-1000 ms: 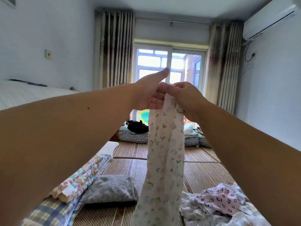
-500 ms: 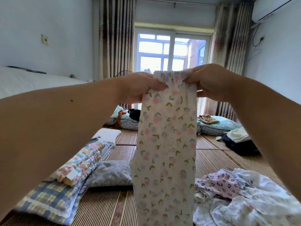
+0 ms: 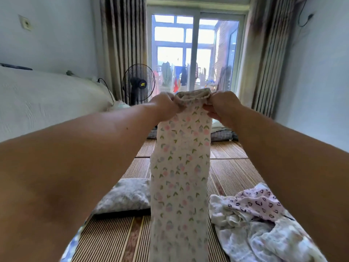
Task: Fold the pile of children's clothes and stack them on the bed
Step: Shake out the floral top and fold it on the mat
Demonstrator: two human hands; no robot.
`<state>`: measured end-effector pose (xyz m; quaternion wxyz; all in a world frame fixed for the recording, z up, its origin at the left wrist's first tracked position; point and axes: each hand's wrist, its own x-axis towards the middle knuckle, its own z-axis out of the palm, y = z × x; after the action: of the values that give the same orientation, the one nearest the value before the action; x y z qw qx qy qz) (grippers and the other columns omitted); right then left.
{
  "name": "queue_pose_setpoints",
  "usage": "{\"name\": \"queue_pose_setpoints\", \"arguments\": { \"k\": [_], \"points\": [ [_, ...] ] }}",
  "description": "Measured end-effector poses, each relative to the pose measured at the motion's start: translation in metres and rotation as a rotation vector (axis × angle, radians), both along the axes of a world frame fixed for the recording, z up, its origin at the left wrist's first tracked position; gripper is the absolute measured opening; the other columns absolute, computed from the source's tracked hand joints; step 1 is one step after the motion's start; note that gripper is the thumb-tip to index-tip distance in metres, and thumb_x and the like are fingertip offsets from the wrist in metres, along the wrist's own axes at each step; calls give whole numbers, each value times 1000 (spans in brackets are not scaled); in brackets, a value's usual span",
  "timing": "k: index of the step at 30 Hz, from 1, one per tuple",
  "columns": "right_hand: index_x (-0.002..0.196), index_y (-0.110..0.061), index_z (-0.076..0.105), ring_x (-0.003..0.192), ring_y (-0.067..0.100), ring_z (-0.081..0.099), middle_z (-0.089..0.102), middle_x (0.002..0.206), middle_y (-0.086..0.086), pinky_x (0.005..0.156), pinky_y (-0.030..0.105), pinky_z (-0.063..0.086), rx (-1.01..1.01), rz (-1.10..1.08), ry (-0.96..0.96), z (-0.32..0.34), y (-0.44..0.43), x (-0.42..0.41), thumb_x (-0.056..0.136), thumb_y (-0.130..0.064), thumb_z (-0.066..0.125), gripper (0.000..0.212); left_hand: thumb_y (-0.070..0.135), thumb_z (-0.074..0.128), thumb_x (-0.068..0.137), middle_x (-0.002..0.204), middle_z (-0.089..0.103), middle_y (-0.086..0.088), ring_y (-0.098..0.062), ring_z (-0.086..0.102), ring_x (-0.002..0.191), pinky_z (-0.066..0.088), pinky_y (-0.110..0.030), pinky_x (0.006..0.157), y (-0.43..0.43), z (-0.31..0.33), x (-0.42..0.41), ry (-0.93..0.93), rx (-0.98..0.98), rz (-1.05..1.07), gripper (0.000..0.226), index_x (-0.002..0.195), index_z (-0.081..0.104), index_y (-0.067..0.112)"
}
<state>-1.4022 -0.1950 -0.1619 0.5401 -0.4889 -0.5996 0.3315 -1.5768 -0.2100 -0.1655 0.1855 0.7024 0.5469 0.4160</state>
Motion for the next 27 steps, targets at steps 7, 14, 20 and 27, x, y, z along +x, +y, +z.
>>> {"name": "queue_pose_setpoints", "arguments": {
  "k": [7,14,20,27],
  "points": [
    [78,-19,61,70,10,57,62,75,-1,62,22,46,328,89,158,39,-8,2,94,0,41,32,25,53,96,67,55,4,-5,46,54,38,-16,51,4,40,9,84,520,-69,26,91,65,3],
    [80,-16,61,82,23,55,61,85,10,81,42,49,90,135,-31,-43,-26,13,90,-2,54,19,44,72,70,95,71,-12,-31,67,90,54,-45,84,-5,-39,-12,5,109,-114,43,99,70,13],
    [81,-9,61,65,16,51,58,75,9,57,24,39,-280,190,-97,-179,-85,25,90,4,54,17,23,79,73,96,71,-12,-19,67,89,57,-30,79,-60,-176,-21,-154,-402,-281,38,101,65,2],
    [84,-13,61,75,27,68,65,85,10,51,25,48,-695,244,-377,-292,-179,45,91,-4,50,15,34,53,96,80,61,2,-10,58,67,39,-21,56,-148,-290,-29,-39,-969,-474,19,82,56,22]
  ]
}}
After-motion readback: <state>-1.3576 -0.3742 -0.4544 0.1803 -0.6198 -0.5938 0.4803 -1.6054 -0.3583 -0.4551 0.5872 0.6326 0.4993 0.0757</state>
